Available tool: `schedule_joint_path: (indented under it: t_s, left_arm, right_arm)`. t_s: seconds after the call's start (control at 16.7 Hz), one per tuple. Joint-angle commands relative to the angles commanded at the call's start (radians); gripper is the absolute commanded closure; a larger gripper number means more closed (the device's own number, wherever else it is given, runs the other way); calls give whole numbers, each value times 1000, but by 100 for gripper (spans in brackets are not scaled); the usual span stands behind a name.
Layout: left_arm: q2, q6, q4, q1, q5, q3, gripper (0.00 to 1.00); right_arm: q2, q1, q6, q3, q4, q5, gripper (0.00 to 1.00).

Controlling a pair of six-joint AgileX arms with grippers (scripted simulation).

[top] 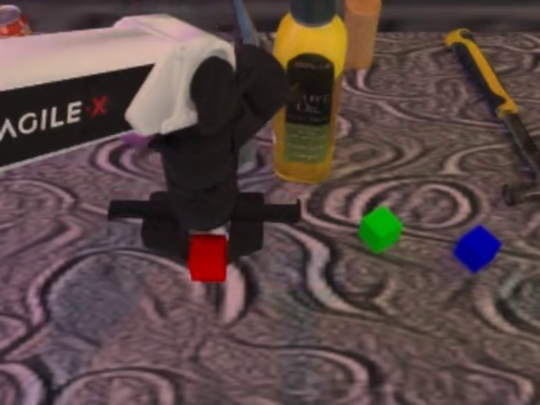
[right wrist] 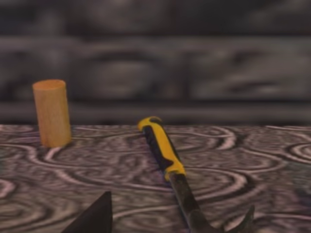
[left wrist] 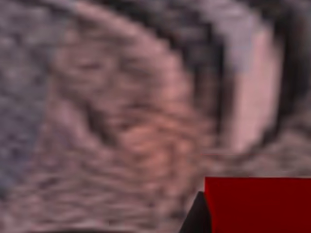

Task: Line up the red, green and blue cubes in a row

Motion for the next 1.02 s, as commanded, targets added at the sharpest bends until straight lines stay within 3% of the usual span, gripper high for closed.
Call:
schedule_joint_path:
  t_s: [0.24,0.6,1.02]
  left_arm:
    - [-93,-107,25,-60,-6,-102,100]
    - [-86,-106,40,-56,-6,-112,100]
    - [-11,-106,267,-58,-5,-259,100]
  right_arm:
    - [0,0,0,0,0,0,0]
    - [0,0,0,0,0,0,0]
    - [0,0,0,0,0,0,0]
